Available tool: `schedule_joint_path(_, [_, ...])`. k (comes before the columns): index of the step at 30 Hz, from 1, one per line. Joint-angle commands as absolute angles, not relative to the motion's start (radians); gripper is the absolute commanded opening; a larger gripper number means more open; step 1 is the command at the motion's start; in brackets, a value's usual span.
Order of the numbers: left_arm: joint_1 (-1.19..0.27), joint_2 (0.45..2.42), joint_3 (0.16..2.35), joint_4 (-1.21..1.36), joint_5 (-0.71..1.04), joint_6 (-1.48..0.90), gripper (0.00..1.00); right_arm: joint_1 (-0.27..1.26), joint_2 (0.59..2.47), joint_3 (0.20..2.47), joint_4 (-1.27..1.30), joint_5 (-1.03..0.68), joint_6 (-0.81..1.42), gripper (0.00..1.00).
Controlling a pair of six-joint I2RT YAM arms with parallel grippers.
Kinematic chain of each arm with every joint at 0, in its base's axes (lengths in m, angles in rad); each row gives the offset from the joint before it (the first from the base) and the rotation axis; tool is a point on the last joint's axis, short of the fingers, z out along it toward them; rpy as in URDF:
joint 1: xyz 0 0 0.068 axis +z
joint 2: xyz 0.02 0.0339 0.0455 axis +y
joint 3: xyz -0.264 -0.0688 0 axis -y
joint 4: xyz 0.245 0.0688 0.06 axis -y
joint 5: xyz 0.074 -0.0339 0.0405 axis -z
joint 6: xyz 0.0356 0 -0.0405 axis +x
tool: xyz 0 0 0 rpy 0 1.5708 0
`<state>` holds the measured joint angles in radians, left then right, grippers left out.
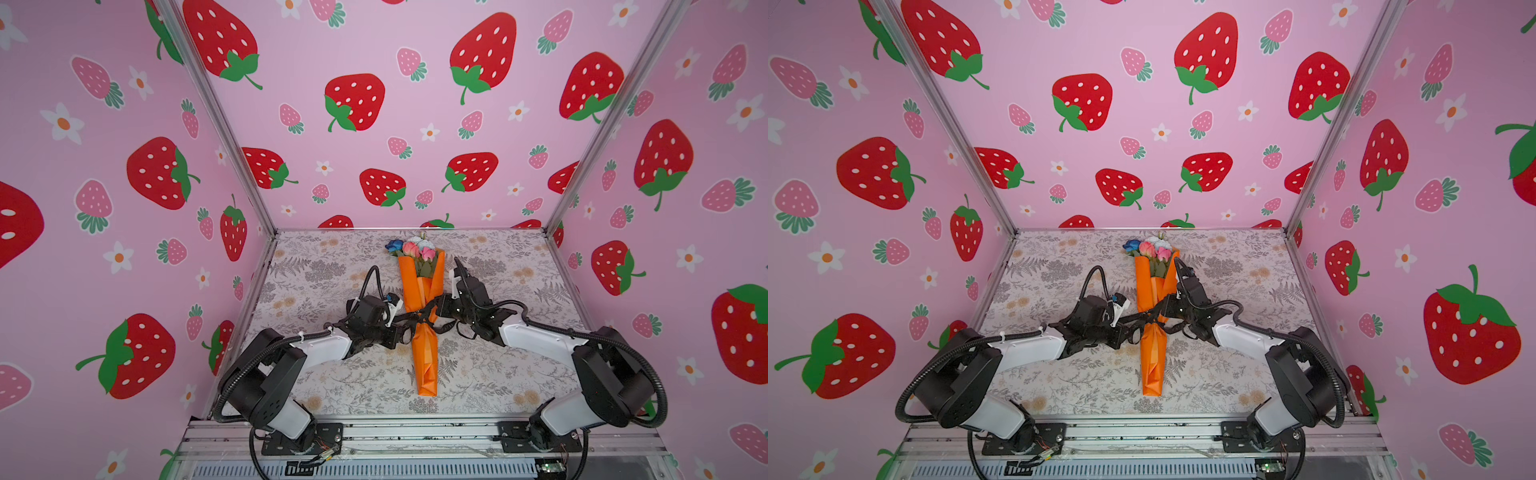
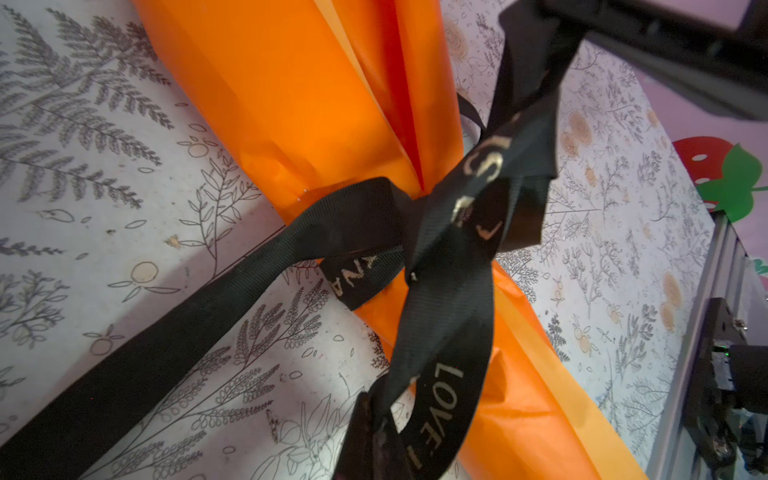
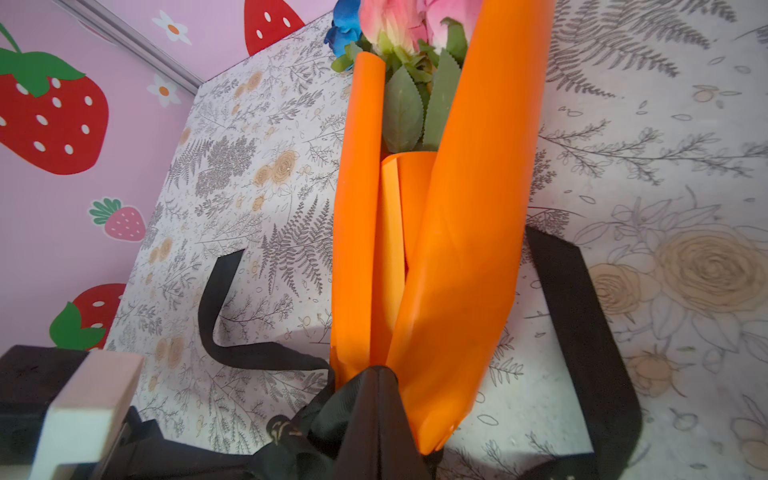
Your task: Tie the bouquet of fake flowers
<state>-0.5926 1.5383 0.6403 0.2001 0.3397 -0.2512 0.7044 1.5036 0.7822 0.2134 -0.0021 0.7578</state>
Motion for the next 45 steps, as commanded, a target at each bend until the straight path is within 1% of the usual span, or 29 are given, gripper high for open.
schedule_joint_path(1, [-0.592, 1.522, 0.672, 0.166, 0.323, -0.249, 0.0, 0.683, 1.457, 0.771, 0.18, 0.091, 0.75, 0.0])
schedule_joint_path(10, [-0.591, 1.562, 0.708, 0.107, 0.26, -0.26, 0.0, 0.65, 1.491, 0.737, 0.14, 0.169, 0.748, 0.0])
schedule_joint_path(16, [-0.585, 1.583, 0.715, 0.077, 0.229, -0.283, 0.0, 0.628, 1.498, 0.719, 0.08, 0.274, 0.78, 0.0])
schedule_joint_path(29, [-0.537, 1.6, 0.682, 0.07, 0.204, -0.382, 0.0, 0.591, 1.524, 0.699, 0.042, 0.312, 0.762, 0.0])
schedule_joint_path(37, [-0.503, 1.613, 0.66, 0.084, 0.161, -0.452, 0.0, 0.567, 1.582, 0.729, -0.02, 0.411, 0.753, 0.0])
schedule_joint_path(45, [-0.478, 1.618, 0.64, 0.085, 0.143, -0.499, 0.0, 0.556, 1.658, 0.744, -0.023, 0.41, 0.745, 0.0])
